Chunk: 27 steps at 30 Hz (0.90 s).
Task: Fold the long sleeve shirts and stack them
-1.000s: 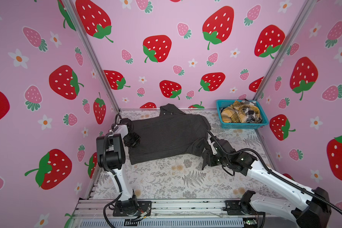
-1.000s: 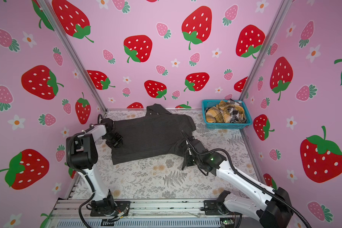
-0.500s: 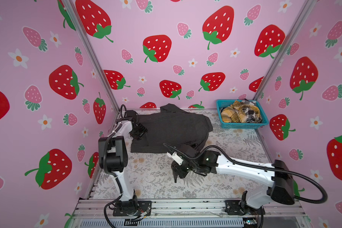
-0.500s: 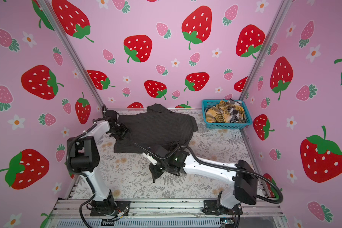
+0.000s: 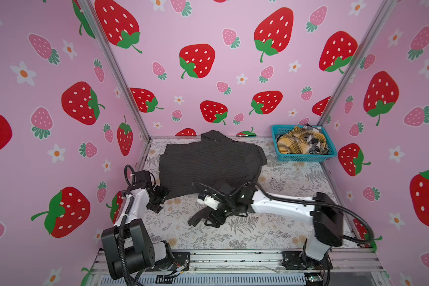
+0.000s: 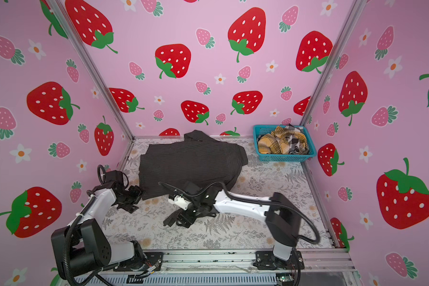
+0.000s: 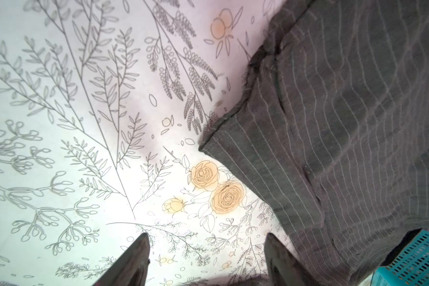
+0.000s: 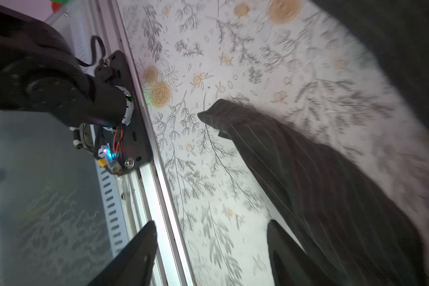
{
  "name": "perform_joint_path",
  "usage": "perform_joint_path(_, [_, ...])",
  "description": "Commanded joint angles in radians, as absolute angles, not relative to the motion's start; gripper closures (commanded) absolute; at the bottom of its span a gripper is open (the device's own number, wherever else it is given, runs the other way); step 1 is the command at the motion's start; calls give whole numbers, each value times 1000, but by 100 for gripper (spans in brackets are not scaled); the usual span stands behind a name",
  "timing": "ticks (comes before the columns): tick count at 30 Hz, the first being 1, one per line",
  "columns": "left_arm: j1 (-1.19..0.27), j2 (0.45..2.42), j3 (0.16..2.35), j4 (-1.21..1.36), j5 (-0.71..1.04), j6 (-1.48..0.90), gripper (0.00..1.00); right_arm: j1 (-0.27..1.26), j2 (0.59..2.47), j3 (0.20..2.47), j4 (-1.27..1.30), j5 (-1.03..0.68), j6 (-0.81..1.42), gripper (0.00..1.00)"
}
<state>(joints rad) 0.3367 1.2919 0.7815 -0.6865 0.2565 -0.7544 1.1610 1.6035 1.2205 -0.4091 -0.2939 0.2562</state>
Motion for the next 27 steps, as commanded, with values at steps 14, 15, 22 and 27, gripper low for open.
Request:
perform_joint_path(14, [376, 1423, 794, -644, 285, -730, 34, 479, 1572, 998, -336, -170, 532, 25])
perform_joint_path(15, [376, 1436, 799, -638, 287, -729, 36, 476, 1603, 1011, -336, -160, 535, 27])
perform_joint_path(22, [373, 1516, 810, -611, 271, -723, 40, 469, 1735, 1051, -212, -170, 545, 30])
perform_joint_path(27, [372, 1585, 834, -586, 278, -725, 46, 440, 1825, 1095, -192, -142, 534, 51])
